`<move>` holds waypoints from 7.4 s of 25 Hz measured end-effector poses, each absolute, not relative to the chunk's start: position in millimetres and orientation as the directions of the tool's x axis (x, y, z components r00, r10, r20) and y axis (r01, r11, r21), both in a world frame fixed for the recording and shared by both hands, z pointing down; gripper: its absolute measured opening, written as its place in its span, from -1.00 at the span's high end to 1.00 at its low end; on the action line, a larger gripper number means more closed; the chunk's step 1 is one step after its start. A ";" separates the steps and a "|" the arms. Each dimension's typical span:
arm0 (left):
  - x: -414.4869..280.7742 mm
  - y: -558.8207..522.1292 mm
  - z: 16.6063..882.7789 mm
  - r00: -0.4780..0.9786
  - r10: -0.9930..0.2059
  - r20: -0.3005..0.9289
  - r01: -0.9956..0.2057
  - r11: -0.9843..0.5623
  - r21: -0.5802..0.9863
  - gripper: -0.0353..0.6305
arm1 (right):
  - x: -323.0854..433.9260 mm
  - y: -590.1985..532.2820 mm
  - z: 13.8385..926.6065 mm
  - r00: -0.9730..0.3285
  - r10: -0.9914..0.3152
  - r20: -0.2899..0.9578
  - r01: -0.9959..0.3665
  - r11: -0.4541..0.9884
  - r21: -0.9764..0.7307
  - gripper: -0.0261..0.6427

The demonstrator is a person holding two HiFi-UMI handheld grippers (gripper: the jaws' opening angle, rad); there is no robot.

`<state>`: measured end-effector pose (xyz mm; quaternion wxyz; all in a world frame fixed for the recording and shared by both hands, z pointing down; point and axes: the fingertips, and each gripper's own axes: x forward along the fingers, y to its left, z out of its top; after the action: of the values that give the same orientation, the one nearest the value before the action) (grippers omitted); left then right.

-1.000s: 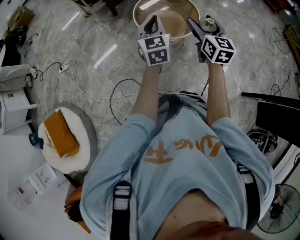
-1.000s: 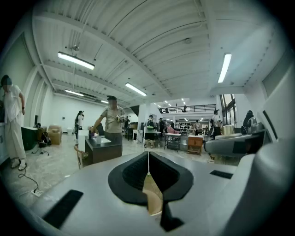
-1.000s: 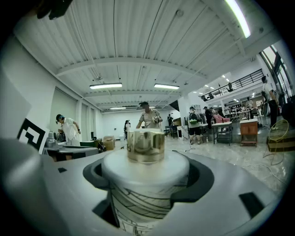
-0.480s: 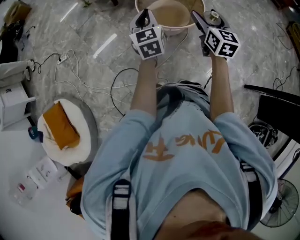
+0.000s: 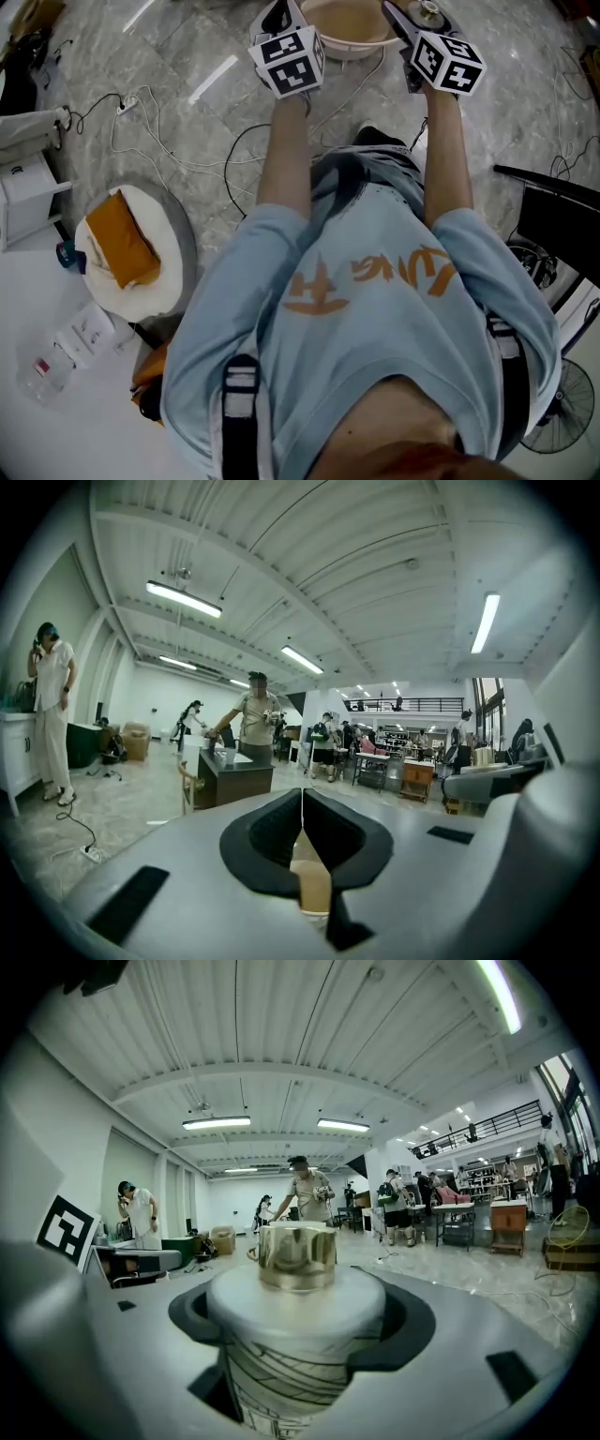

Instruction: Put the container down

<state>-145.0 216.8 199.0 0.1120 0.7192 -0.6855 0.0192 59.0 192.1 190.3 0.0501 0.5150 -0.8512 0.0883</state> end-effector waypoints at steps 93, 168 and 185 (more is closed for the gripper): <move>-42.9 -218.4 667.5 0.331 -0.660 0.674 -0.944 -0.220 0.247 0.80 | 52.2 -205.7 685.4 -0.562 -0.507 0.654 -0.809 0.502 -0.306 -0.16; -71.1 -291.9 675.3 0.341 -0.706 0.621 -0.939 -0.217 0.268 0.80 | 56.8 -287.9 712.5 -0.470 -0.584 0.662 -0.823 0.560 -0.089 0.79; -9.4 -183.8 429.5 0.258 -0.844 0.471 -0.926 -0.077 0.369 0.82 | 124.7 -211.9 459.2 -0.482 -0.720 0.499 -0.876 0.400 -0.269 0.89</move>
<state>-9.4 -183.8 429.5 0.3079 0.7309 -0.6054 0.0673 124.7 -211.9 459.2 0.1535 0.4852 -0.8224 0.2541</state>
